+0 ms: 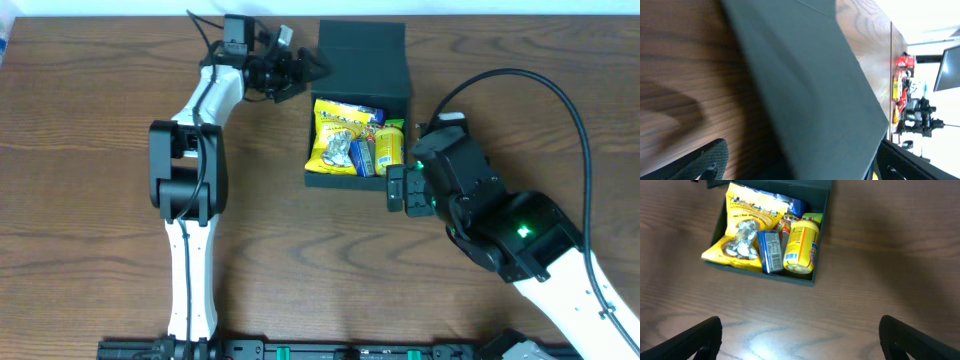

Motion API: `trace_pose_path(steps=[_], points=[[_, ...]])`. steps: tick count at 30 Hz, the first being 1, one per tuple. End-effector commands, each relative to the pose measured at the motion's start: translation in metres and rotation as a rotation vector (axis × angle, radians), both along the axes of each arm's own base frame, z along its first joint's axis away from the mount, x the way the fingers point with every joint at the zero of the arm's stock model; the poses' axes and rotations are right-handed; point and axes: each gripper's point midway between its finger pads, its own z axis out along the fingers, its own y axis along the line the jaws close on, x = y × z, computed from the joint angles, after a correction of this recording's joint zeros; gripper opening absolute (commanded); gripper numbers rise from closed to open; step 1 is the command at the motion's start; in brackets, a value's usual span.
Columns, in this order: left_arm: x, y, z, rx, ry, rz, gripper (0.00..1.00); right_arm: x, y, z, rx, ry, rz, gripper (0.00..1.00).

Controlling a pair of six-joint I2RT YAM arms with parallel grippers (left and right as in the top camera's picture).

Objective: Pack container
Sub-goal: 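Reach the left gripper up behind the box to its raised lid, then push the lid forward and down with the left gripper to close it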

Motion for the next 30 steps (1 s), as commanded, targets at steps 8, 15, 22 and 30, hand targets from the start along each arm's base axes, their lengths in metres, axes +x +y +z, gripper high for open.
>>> trace_pose_path(steps=[8, 15, 22, 30], points=[[-0.008, -0.047, 0.02, -0.049, -0.12, -0.128, 0.96, 0.008, -0.001, -0.012, -0.045, 0.025, -0.015, 0.99], [-0.003, -0.061, 0.054, -0.162, -0.292, -0.219, 0.95, 0.01, 0.0, -0.014, -0.046, 0.027, -0.015, 0.99], [-0.007, -0.065, 0.072, -0.232, -0.365, -0.284, 0.95, 0.011, -0.002, -0.013, -0.056, 0.02, -0.023, 0.99], [-0.016, -0.069, 0.112, -0.301, -0.483, -0.362, 0.96, 0.011, -0.003, -0.013, -0.059, 0.018, -0.026, 0.99]])
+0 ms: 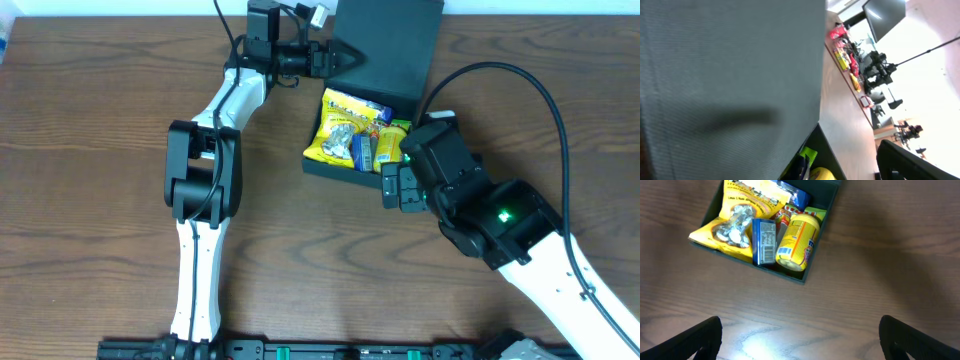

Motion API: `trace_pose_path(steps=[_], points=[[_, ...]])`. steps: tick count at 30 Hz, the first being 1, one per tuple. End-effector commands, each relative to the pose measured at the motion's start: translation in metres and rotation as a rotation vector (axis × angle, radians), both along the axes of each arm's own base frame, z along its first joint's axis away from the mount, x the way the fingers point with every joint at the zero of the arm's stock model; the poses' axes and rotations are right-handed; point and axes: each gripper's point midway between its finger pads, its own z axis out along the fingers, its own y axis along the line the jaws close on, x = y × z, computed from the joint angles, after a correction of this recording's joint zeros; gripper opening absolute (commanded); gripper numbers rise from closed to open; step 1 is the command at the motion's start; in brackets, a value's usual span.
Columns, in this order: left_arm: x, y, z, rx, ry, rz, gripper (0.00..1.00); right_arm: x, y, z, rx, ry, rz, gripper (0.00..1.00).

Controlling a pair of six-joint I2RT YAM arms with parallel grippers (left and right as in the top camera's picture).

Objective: Pack container
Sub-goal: 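Push the lid forward and down with the left gripper to close it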

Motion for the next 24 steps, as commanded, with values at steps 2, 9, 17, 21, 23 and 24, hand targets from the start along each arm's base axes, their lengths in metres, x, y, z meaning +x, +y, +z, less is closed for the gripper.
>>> trace_pose_path(steps=[2, 9, 17, 21, 23, 24], points=[[-0.008, -0.001, 0.05, -0.05, -0.116, -0.062, 0.96, 0.004, -0.004, 0.002, -0.016, -0.014, -0.014, 0.99], [-0.012, 0.009, 0.088, -0.063, -0.175, -0.055, 0.96, 0.003, -0.005, 0.001, -0.019, -0.011, -0.015, 0.99], [-0.017, 0.018, 0.114, -0.077, -0.225, -0.062, 0.96, 0.003, -0.005, 0.002, -0.02, -0.013, -0.017, 0.99], [-0.015, 0.022, 0.114, -0.077, -0.227, -0.056, 0.96, 0.004, -0.005, 0.002, -0.02, -0.014, -0.017, 0.99], [-0.015, 0.024, 0.115, -0.078, -0.226, -0.056, 0.96, 0.004, -0.005, 0.002, -0.019, -0.015, -0.017, 0.99], [-0.016, 0.024, 0.115, -0.081, -0.225, -0.06, 0.96, 0.004, -0.005, 0.002, -0.018, -0.016, -0.017, 0.99]])
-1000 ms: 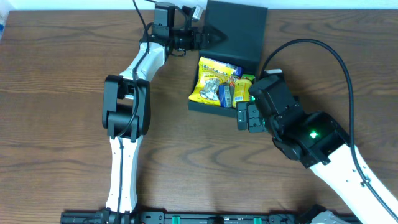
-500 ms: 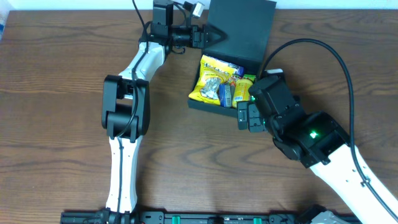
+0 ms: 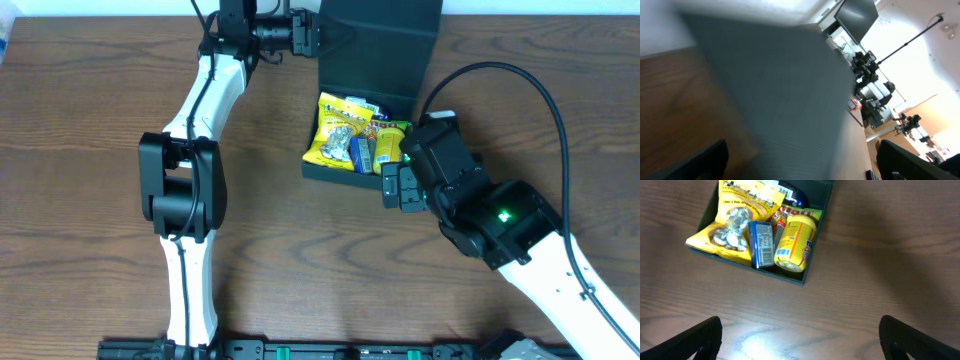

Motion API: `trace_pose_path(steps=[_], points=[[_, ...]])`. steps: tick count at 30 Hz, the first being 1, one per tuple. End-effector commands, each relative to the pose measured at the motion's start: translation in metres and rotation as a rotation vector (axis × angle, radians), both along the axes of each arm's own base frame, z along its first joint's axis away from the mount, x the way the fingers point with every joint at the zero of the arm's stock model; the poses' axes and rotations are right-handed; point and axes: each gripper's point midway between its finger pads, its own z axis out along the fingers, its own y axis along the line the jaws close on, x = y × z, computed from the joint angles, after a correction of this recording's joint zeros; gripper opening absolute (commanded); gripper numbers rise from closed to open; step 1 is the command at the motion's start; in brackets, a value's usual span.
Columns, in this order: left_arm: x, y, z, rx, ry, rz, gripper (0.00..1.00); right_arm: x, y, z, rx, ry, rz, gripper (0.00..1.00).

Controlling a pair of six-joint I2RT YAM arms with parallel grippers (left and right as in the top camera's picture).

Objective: Pack container
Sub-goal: 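Push the lid forward and down with the left gripper to close it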

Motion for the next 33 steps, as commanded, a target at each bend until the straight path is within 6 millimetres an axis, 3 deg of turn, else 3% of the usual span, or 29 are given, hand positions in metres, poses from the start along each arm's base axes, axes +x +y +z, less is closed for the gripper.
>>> trace_pose_path(steps=[1, 16, 21, 24, 28, 33], points=[[-0.006, 0.003, 0.016, -0.018, -0.048, -0.037, 0.96, 0.004, -0.004, 0.002, -0.015, -0.014, -0.014, 0.99], [-0.027, 0.01, 0.036, -0.043, 0.007, -0.102, 0.96, 0.006, -0.002, 0.004, -0.006, -0.026, -0.015, 0.99], [-0.029, 0.022, 0.024, 0.064, 0.053, 0.007, 0.96, 0.006, -0.002, 0.004, -0.006, -0.026, -0.015, 0.99], [-0.044, 0.033, 0.012, 0.209, 0.036, 0.061, 0.96, 0.006, -0.002, 0.004, -0.006, -0.026, -0.014, 0.99], [-0.07, 0.039, 0.016, 0.319, 0.014, 0.053, 0.96, 0.007, -0.002, 0.005, -0.003, -0.03, -0.015, 0.99], [-0.088, 0.049, 0.021, 0.408, 0.059, 0.088, 0.96, 0.008, -0.001, 0.005, 0.001, -0.035, -0.015, 0.99]])
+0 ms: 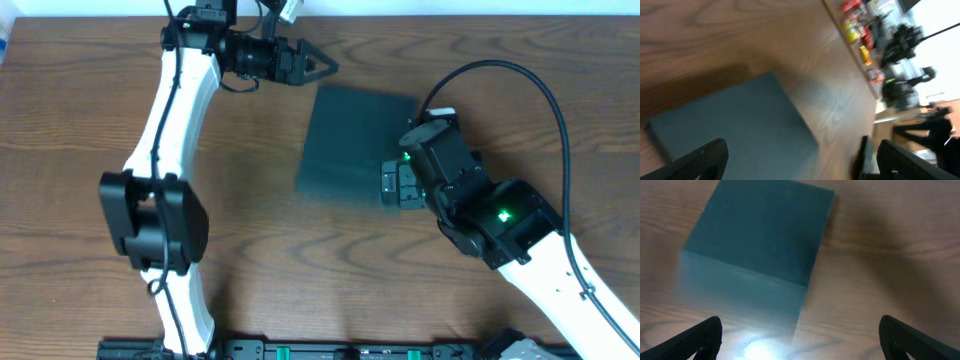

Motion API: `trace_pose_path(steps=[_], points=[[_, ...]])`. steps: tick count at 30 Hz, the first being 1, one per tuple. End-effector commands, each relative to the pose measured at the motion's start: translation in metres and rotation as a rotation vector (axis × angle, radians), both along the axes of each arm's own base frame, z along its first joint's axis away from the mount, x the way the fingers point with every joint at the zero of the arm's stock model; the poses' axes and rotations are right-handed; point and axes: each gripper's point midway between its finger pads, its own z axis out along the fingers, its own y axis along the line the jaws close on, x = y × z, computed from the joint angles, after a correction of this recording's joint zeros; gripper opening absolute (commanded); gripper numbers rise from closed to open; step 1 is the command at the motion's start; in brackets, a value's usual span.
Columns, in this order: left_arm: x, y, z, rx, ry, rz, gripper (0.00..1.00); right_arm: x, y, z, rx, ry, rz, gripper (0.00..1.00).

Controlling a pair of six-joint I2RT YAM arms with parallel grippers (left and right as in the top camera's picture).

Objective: Pack container
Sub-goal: 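Push the lid forward and down with the left gripper to close it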

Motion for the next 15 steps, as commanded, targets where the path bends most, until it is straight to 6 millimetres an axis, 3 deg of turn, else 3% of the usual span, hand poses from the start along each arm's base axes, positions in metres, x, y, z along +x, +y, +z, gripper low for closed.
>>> trace_pose_path(steps=[1, 6, 10, 15], points=[[-0.004, 0.01, 0.007, 0.099, -0.092, 0.009, 0.96, 0.003, -0.003, 0.002, -0.012, -0.013, -0.012, 0.99], [-0.016, 0.013, 0.011, 0.138, -0.105, -0.005, 0.96, 0.007, -0.007, 0.003, -0.032, -0.028, -0.03, 0.99], [-0.022, 0.015, -0.01, 0.26, -0.06, 0.009, 0.96, 0.01, -0.013, -0.003, -0.072, -0.03, -0.052, 0.99], [-0.044, 0.001, -0.04, 0.435, -0.057, -0.07, 0.96, 0.019, -0.008, -0.032, -0.103, 0.001, -0.054, 0.99]])
